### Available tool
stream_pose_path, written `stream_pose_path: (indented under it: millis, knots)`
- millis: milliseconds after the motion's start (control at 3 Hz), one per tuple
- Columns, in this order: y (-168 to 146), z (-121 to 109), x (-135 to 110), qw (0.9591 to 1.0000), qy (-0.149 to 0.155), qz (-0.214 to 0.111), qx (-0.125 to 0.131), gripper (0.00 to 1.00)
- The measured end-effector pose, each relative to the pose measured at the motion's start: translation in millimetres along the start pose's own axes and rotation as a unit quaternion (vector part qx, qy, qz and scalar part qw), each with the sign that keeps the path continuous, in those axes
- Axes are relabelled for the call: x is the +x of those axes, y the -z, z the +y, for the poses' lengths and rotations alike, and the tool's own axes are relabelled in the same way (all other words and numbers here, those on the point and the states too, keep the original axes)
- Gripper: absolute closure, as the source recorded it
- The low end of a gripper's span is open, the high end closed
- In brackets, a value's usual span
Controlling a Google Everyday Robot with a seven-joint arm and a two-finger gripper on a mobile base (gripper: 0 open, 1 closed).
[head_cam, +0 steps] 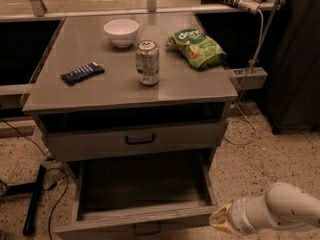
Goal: Close middle drawer
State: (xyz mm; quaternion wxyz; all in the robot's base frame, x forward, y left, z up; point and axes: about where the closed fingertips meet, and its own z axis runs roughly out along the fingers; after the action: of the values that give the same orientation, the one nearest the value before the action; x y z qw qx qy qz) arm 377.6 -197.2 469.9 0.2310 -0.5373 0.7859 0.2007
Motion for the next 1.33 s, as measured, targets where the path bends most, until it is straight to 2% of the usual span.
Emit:
stream_pose_path:
  millis: [333,667,1000,1333]
  knots:
    - [-28.9,5.2,8.5,0.9999,0.002,-0.008,-0.013,1.0]
    - [-45.1,6.4,13.1,0.9997,0.007,-0.004,-0.021,1.0]
    - [-45.5,6.6,13.0,0.9997,0.007,-0.004,-0.021,0.81]
    - [-45.5,6.6,13.0,0.9997,0.007,-0.004,-0.021,0.59]
